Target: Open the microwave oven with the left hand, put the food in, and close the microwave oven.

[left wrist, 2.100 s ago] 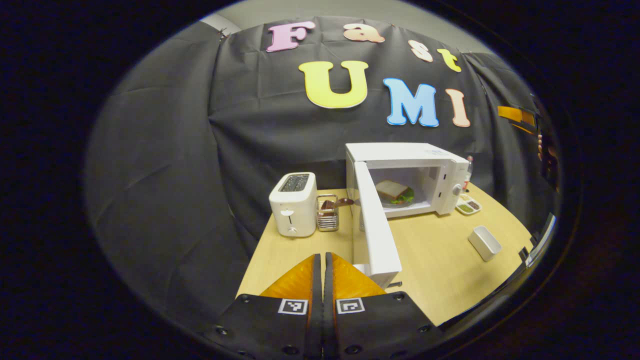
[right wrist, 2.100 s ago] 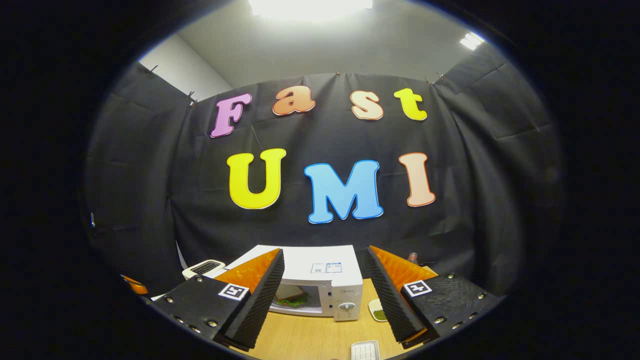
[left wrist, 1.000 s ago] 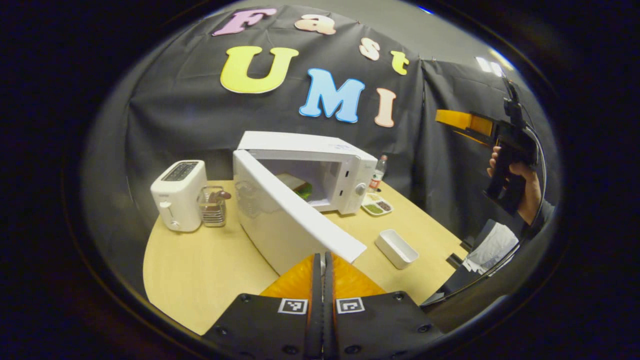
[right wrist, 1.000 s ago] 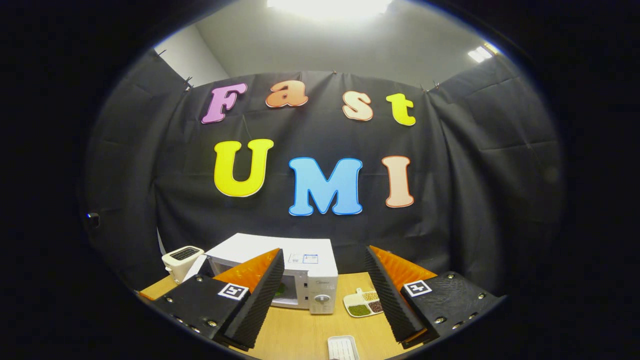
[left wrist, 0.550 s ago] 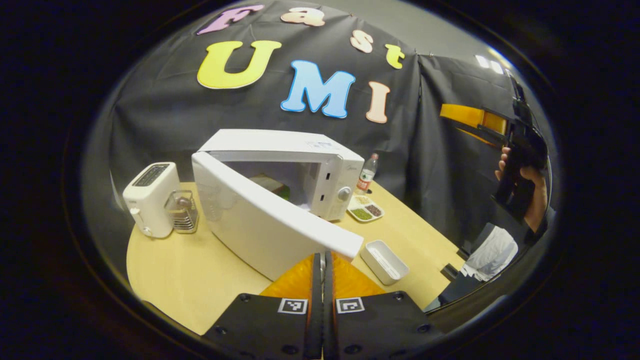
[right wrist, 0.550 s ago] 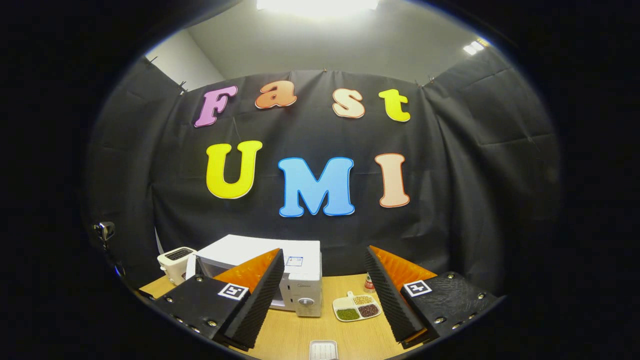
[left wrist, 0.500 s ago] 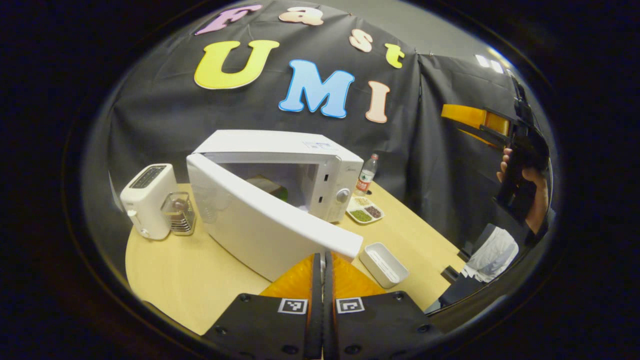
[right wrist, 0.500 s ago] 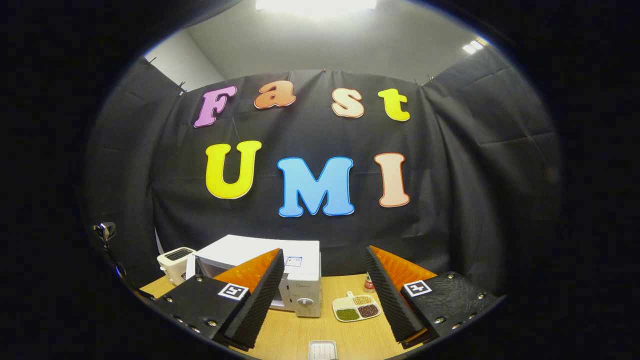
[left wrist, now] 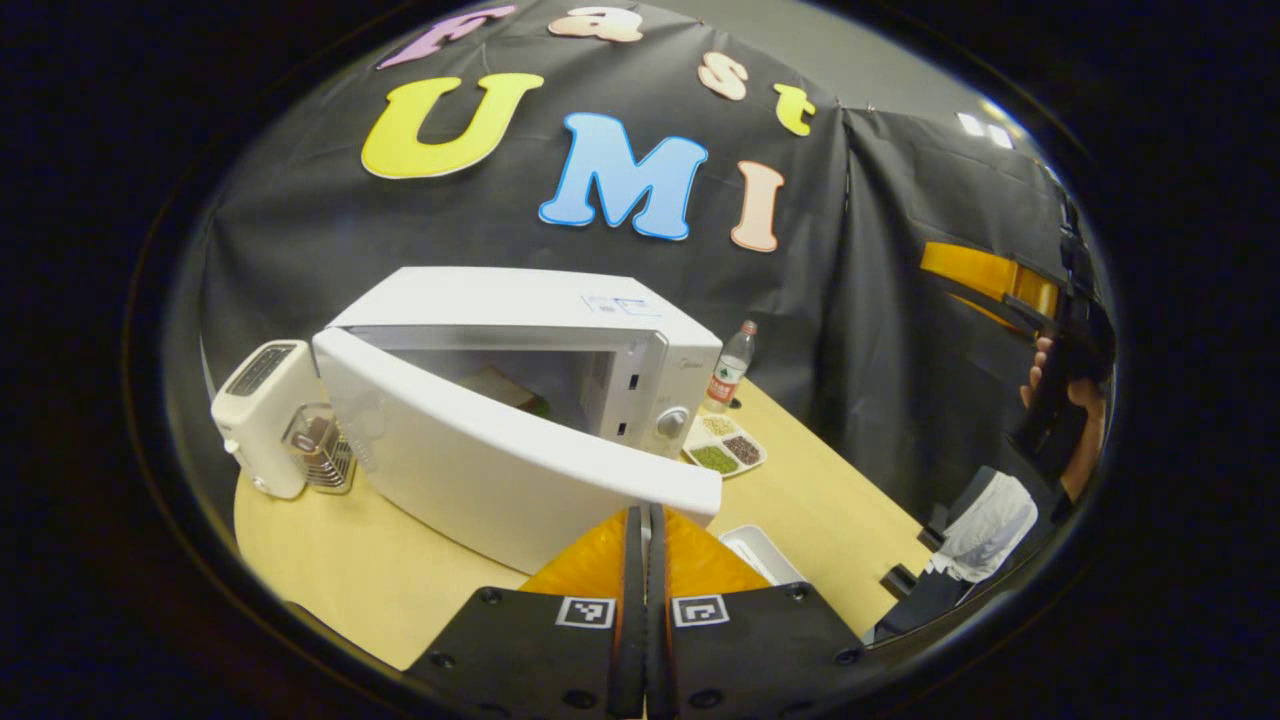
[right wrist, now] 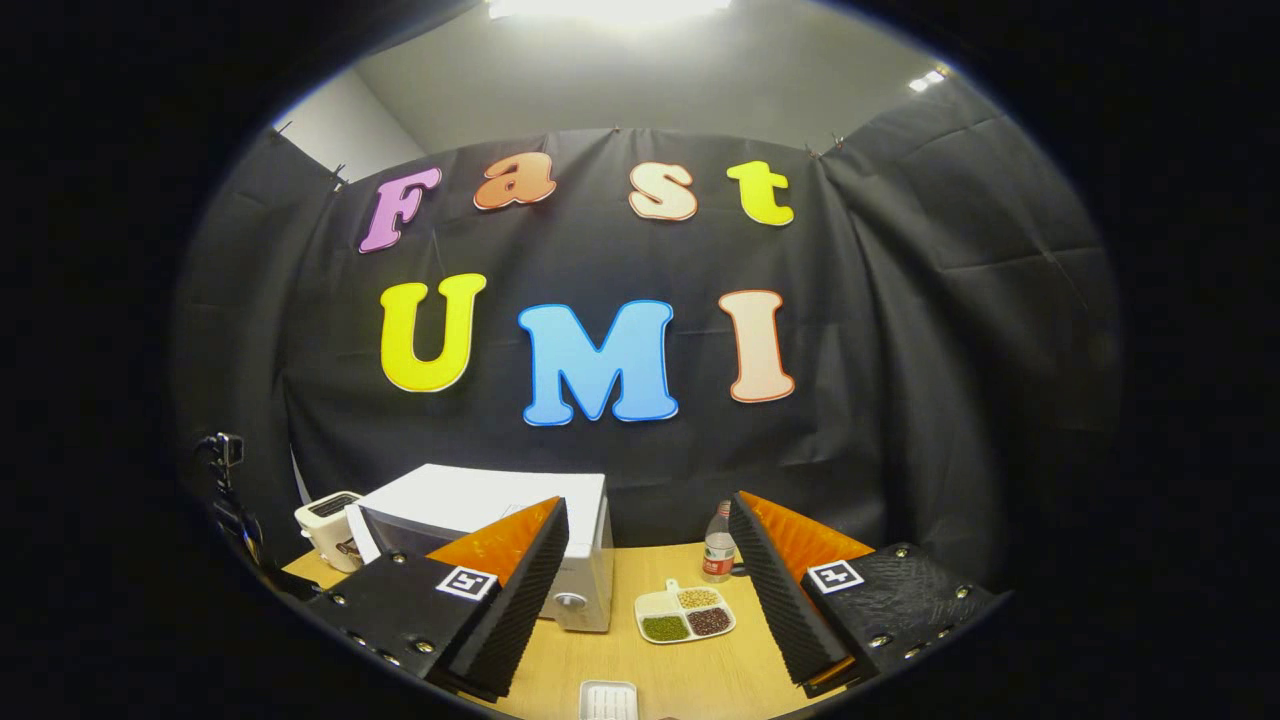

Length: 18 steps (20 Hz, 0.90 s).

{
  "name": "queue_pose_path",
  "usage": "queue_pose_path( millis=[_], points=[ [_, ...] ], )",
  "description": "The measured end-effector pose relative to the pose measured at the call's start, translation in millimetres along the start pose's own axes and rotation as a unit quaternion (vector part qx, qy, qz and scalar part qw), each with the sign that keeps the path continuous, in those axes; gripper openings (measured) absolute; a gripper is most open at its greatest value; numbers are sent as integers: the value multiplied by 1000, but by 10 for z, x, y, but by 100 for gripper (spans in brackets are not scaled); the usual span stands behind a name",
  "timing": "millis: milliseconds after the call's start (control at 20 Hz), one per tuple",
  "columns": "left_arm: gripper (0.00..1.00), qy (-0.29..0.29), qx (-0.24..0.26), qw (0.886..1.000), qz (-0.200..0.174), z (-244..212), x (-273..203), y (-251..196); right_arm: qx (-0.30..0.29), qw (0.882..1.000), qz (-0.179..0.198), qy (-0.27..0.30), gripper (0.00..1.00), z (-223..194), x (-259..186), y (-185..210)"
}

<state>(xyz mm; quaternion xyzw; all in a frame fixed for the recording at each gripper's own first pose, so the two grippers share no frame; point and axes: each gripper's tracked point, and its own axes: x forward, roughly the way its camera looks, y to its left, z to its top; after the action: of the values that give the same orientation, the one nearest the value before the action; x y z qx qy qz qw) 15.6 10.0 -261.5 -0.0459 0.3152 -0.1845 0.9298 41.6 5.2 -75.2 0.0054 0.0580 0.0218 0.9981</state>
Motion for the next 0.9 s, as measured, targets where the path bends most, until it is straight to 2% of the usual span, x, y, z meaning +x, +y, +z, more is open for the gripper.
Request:
queue_pose_path(
  millis=[250,400,700,900],
  points=[
    [5,-7,-11,1000,-1,157,283,-9,4,1000,-21,2,97,-35,-5,-284],
    [7,-6,-6,1000,1,222,448,-20,5,1000,-31,2,97,-23,15,-420],
    [7,-9,2,1000,11,334,751,-89,-1,999,-37,-6,97,70,158,-660],
    [7,-13,-19,1000,10,431,1016,-75,-6,999,-40,-5,97,64,177,-788]
  ],
)
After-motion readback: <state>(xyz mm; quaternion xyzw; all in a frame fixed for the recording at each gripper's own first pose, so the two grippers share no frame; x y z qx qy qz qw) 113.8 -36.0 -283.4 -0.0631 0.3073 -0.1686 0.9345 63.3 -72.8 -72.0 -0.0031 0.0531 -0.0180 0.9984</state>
